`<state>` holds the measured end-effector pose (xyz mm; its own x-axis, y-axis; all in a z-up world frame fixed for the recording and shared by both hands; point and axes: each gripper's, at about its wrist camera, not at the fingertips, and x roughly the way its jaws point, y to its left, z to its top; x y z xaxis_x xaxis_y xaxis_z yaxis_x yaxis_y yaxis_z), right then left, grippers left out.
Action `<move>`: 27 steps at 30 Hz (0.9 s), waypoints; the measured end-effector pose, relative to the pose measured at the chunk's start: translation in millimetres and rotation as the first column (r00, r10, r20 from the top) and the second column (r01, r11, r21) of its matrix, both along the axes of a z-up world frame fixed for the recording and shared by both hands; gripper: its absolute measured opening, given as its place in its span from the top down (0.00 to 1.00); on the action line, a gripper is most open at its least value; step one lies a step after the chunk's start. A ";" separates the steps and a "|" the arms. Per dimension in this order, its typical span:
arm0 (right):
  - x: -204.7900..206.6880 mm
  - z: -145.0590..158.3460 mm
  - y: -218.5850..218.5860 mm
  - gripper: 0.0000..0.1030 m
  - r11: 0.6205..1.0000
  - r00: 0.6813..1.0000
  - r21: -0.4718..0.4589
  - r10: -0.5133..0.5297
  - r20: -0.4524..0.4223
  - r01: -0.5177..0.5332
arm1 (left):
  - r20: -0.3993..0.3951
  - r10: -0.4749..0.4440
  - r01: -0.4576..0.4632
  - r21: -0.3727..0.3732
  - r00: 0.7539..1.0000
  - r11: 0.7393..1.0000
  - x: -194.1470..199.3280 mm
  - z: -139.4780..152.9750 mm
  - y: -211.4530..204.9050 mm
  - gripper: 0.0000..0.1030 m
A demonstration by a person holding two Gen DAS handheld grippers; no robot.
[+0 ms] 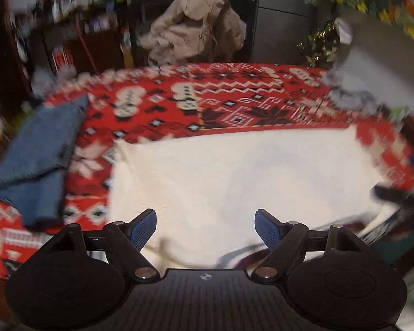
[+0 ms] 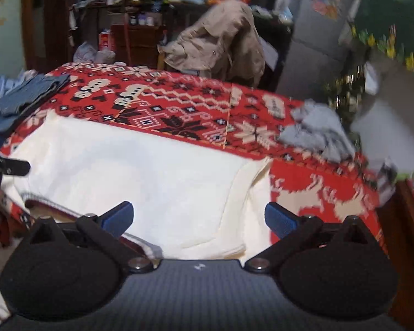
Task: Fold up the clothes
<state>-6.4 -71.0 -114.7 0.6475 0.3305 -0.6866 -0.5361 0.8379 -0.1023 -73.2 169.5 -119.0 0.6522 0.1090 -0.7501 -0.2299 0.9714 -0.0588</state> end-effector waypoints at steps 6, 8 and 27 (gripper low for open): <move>12.9 -0.7 12.4 0.01 0.999 1.000 0.050 -0.001 -0.003 0.001 | 0.046 0.072 -0.063 -0.185 0.996 0.981 25.6 4.5 18.3 0.38; 22.2 -2.3 15.0 0.01 0.996 0.999 0.086 -0.008 -0.040 0.012 | 0.064 0.084 -0.069 -0.202 0.994 0.977 35.0 3.7 20.0 0.38; 136.4 -42.2 110.2 0.93 0.976 0.993 0.219 0.014 -0.120 0.013 | 0.030 -0.024 0.035 -0.448 0.999 0.893 162.9 -57.2 37.2 0.99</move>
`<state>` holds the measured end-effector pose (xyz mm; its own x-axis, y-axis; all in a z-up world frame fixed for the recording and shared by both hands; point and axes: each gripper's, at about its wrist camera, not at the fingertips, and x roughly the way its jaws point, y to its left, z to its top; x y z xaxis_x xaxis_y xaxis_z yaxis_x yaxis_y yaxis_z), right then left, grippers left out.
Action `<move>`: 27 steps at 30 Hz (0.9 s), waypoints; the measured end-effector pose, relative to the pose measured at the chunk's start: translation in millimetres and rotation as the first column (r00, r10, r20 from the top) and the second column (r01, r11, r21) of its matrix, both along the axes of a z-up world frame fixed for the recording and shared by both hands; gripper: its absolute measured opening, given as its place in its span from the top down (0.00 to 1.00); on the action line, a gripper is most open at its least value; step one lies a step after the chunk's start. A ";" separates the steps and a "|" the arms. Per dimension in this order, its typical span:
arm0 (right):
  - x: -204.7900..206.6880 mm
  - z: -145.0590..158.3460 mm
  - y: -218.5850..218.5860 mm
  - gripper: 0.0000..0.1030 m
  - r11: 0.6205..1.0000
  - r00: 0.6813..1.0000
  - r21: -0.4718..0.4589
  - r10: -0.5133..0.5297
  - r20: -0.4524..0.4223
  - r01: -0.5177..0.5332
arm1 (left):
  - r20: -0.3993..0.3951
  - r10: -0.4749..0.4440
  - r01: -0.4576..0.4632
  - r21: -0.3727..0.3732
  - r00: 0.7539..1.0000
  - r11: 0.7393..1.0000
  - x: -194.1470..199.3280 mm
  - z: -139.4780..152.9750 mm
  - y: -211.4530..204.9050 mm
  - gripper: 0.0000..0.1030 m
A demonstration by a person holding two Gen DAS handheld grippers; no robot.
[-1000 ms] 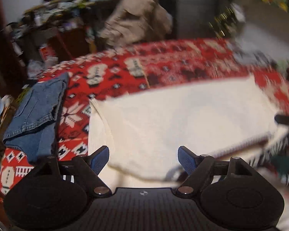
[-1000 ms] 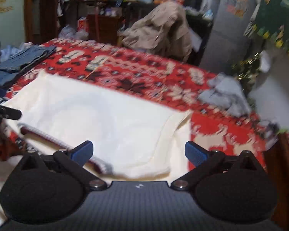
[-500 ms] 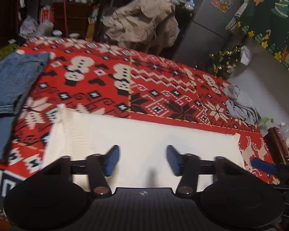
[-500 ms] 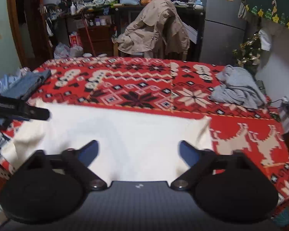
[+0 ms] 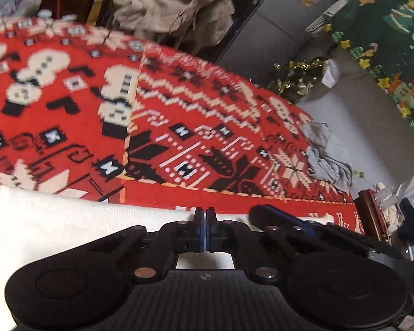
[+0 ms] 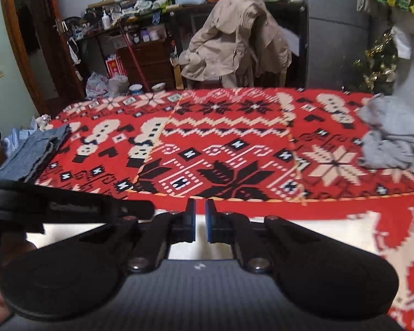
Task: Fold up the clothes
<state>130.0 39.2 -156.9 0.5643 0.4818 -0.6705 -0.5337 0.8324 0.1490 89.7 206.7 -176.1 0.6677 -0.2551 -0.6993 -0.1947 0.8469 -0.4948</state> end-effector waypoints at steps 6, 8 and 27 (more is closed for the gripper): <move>13.8 -30.9 17.5 0.93 1.000 0.999 -0.010 0.001 -0.052 -0.002 | 0.000 0.010 -0.010 -0.024 1.000 1.000 -0.2 -16.1 10.8 0.98; 9.5 -37.7 19.8 0.93 1.000 0.999 -0.022 0.008 -0.036 -0.008 | 0.006 0.007 -0.007 -0.023 1.000 1.000 -1.6 -16.1 11.7 0.98; 25.4 -35.7 -20.6 0.93 0.990 0.993 -0.076 -0.121 0.010 0.121 | 0.017 0.093 -0.094 0.068 0.995 0.993 -24.0 -12.2 45.2 0.98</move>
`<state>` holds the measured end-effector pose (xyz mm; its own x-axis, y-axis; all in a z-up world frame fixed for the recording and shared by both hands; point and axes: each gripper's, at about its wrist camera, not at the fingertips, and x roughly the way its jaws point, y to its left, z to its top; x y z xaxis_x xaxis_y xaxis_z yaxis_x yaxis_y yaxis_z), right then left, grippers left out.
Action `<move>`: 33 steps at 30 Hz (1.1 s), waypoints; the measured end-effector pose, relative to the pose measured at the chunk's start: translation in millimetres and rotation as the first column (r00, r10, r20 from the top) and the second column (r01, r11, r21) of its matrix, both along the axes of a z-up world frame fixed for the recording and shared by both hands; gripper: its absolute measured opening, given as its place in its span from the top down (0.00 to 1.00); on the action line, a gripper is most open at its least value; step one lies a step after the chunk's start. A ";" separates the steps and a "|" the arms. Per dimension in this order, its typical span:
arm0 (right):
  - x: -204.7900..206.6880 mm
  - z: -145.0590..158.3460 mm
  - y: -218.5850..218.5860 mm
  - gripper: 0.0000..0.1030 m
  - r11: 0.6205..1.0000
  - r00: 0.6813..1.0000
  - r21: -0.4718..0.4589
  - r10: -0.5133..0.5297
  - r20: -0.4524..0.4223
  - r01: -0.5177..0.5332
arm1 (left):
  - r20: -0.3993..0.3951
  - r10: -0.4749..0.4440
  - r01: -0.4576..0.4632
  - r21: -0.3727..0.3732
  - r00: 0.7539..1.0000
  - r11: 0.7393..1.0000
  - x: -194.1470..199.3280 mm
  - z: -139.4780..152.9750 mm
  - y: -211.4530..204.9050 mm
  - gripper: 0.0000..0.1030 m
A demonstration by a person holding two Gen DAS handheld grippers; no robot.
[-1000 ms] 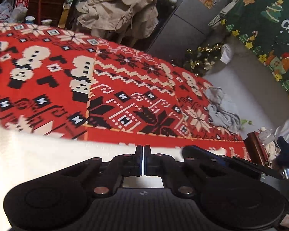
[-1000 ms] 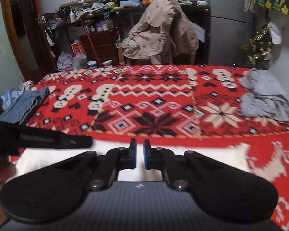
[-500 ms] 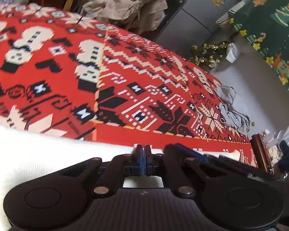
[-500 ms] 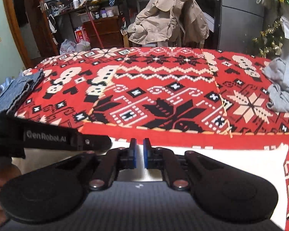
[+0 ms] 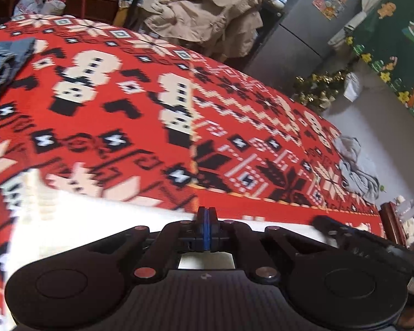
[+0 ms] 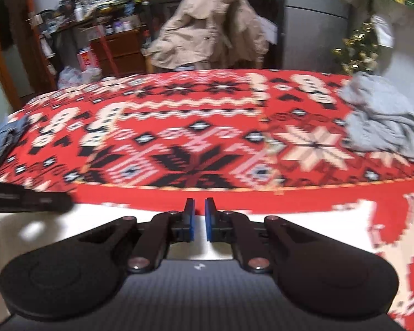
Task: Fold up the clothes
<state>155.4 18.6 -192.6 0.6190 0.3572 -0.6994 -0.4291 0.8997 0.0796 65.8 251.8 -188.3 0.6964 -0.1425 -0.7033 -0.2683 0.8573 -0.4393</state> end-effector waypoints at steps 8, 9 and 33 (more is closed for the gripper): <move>15.8 -1.6 -58.5 0.94 0.992 0.993 -0.048 -0.116 0.032 0.117 | 0.002 0.081 -0.081 0.062 0.997 0.995 -24.2 5.4 31.1 0.98; 17.0 -1.3 -64.2 0.94 0.990 0.991 -0.052 -0.127 0.037 0.129 | 0.005 0.089 -0.089 0.066 0.996 0.994 -27.1 5.1 35.1 0.98; 13.5 8.6 -72.7 0.92 0.987 0.987 -0.030 -0.156 0.033 0.157 | 0.018 0.085 -0.087 0.143 0.996 0.986 -31.5 12.5 45.8 0.98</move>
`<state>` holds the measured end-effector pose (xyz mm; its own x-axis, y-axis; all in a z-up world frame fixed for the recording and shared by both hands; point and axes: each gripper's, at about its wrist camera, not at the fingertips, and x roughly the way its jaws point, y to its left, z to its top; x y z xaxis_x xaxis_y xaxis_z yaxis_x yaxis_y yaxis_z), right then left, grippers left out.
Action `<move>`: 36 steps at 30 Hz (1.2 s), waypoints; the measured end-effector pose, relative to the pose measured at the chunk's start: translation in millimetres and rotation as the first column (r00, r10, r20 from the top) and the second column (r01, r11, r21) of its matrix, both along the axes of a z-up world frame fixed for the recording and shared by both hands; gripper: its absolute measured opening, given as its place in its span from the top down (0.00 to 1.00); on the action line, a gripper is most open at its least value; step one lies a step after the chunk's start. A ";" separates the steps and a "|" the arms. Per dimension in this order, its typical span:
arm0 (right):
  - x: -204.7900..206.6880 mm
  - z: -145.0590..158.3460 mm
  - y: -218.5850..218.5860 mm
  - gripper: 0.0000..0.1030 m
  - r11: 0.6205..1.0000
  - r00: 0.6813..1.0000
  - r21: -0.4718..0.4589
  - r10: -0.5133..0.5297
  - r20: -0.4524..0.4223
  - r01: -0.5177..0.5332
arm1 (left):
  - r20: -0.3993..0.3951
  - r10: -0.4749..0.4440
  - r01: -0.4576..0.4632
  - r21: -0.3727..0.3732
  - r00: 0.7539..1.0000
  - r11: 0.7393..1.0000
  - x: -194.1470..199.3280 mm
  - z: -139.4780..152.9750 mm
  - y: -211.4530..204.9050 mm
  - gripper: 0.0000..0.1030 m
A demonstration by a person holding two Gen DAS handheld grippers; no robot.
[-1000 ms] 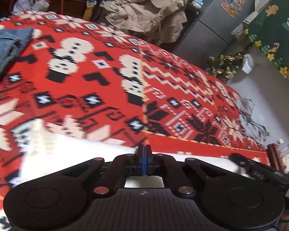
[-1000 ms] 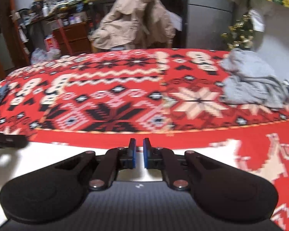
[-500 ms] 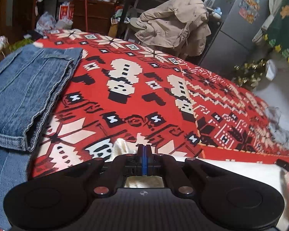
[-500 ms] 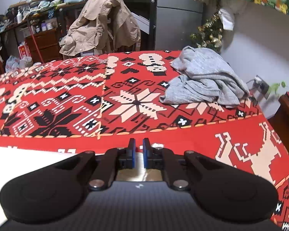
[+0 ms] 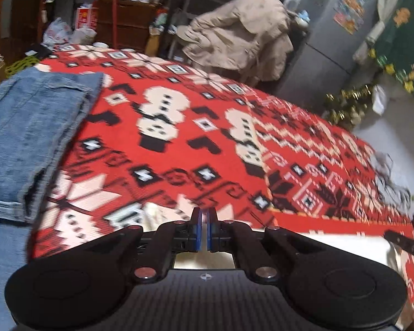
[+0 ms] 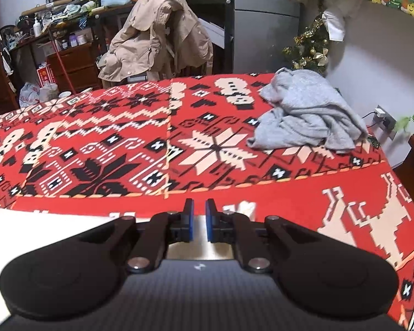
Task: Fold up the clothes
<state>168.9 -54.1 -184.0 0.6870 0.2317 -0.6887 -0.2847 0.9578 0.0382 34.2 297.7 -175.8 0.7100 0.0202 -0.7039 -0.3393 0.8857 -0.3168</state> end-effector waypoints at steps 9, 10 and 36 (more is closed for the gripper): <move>1.2 -5.5 4.8 0.88 1.000 1.000 -0.017 0.018 -0.002 -0.018 | -0.017 -0.002 0.004 0.107 1.000 0.994 0.2 -4.5 -8.3 0.97; 3.1 -6.0 1.9 0.89 1.000 1.000 -0.019 0.013 -0.003 -0.013 | -0.019 0.000 0.003 0.132 1.000 0.991 -1.4 -4.4 -7.2 0.97; -50.5 -2.6 63.0 0.88 0.953 0.953 -0.017 0.302 -0.006 -0.302 | -0.009 -0.212 0.211 -0.046 0.977 0.976 -2.5 -0.8 -64.9 0.98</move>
